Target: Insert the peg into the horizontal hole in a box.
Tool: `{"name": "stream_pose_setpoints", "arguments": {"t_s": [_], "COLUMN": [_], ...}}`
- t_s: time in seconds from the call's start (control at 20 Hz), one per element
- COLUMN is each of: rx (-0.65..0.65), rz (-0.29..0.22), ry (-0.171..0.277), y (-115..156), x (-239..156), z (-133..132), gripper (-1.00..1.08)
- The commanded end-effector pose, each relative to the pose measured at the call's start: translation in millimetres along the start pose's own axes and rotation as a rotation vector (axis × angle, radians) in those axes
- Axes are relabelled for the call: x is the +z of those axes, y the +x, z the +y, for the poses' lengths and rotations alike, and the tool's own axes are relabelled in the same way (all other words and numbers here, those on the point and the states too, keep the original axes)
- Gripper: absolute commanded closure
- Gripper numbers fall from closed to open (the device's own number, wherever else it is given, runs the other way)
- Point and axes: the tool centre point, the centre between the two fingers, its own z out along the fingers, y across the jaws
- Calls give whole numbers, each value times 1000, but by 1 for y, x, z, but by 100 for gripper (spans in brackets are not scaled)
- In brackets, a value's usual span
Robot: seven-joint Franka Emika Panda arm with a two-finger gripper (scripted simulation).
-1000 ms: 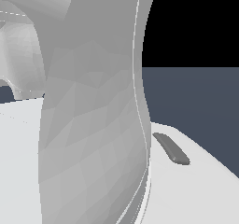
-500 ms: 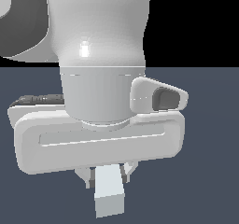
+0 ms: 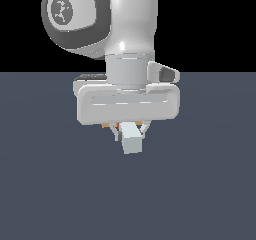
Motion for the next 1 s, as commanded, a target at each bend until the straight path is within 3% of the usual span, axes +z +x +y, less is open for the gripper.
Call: {"name": "stream_pose_setpoints", "arguments": {"t_s": [0.0,0.3,0.95], "rx": [0,-2,-3], "rz": [-1,-1,0], "ry": [-2,-2,2], "y": [17,37,41], "x": [-5,-9,-7], "z": [7,16,15], "gripper": [108,108,108]}}
